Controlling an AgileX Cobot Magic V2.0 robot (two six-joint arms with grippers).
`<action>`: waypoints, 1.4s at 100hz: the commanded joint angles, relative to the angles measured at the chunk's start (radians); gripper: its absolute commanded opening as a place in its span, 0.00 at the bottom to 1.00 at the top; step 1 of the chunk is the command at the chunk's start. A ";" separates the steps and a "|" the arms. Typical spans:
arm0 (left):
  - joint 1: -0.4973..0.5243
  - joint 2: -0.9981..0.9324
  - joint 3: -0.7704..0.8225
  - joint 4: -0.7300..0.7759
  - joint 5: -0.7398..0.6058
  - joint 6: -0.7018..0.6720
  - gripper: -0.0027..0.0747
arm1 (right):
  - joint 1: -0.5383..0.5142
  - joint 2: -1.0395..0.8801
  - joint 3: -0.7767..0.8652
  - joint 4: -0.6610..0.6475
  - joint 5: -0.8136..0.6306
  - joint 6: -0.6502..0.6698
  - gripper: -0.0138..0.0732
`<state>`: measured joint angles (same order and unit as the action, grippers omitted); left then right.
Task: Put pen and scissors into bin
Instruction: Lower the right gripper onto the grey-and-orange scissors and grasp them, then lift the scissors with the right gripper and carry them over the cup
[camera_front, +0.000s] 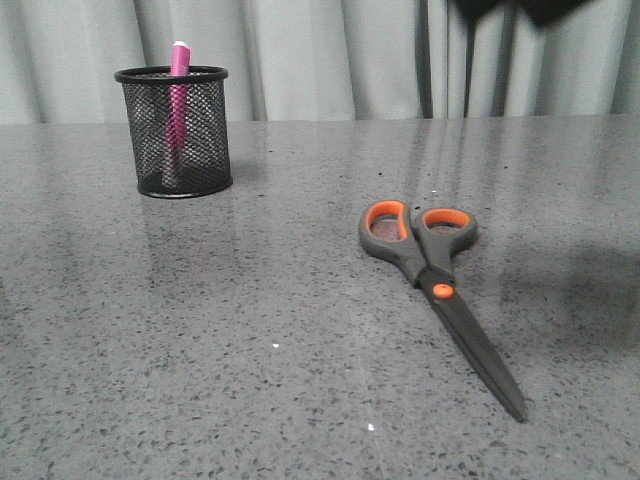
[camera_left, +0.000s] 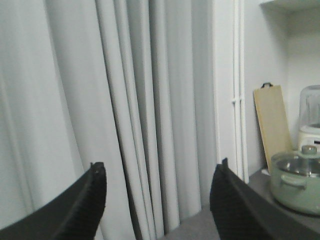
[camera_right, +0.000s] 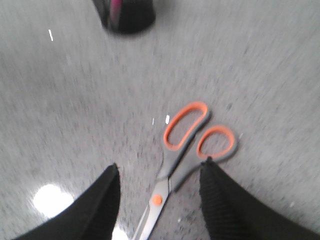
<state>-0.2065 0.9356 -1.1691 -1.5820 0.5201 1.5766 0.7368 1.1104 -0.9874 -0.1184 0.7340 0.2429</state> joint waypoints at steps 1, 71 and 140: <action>-0.006 -0.140 -0.009 0.063 -0.051 -0.092 0.56 | 0.008 0.070 -0.063 -0.033 0.036 0.032 0.63; -0.006 -0.435 0.134 0.098 -0.179 -0.151 0.56 | -0.072 0.451 -0.228 0.095 0.210 0.107 0.70; -0.020 -0.435 0.134 0.098 -0.181 -0.151 0.56 | -0.100 0.563 -0.265 0.048 0.192 0.074 0.08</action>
<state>-0.2192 0.4902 -1.0136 -1.4619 0.3478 1.4376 0.6390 1.6649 -1.2216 -0.0535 0.9553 0.3369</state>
